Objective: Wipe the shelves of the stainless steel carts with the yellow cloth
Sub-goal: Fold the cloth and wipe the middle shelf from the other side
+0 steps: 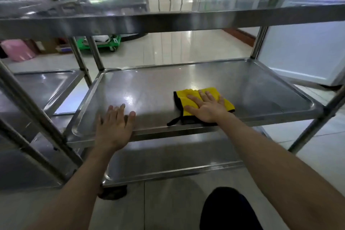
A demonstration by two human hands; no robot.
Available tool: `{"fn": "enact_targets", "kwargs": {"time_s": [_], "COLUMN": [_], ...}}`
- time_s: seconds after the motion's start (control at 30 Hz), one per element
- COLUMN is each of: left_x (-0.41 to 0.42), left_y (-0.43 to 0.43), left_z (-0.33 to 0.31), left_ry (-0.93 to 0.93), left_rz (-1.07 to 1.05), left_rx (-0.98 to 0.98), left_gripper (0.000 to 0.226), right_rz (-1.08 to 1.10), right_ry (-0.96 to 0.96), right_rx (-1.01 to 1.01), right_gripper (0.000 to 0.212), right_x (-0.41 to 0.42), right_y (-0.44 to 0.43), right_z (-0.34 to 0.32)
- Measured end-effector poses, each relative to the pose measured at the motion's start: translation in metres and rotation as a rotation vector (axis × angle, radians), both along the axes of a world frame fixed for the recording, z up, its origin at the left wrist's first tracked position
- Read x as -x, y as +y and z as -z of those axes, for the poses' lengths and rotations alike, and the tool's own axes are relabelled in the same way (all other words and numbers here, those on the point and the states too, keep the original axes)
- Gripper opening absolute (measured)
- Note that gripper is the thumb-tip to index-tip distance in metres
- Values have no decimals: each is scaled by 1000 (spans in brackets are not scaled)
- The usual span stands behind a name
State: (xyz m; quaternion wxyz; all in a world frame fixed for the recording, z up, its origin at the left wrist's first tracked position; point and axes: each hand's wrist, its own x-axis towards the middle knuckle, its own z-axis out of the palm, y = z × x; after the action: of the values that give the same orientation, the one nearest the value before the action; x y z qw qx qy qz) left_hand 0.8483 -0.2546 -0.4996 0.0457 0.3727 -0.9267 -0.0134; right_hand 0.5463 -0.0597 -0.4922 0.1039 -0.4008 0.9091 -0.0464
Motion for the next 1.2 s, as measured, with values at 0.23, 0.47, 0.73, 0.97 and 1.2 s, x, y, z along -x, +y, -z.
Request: {"fn": "enact_targets", "kwargs": {"time_s": [0.23,0.47,0.73,0.97,1.2], "left_x": [3,5,3,2,82], "left_y": [-8,-6,-11,-29,18], "left_z": [18,21,15,14,1], "left_ry": [-61,194,233,216,325], "left_rz": [28,-87,-136,-140,0], "left_rx": [153,93,89,2,-9], "left_gripper": [92,84,83,90,84], "right_rz": [101,-208,-502,-509,-330], "right_ry": [30,11,11,-48,-14], "right_rx": [-59,-38,25,3,32], "right_gripper": [102,93,82,77,84], "right_x": [82,8,-50,-11,27], "right_y": [-65,-180,-151,-58,3], "right_z": [-6,-10,2,-1,7]}}
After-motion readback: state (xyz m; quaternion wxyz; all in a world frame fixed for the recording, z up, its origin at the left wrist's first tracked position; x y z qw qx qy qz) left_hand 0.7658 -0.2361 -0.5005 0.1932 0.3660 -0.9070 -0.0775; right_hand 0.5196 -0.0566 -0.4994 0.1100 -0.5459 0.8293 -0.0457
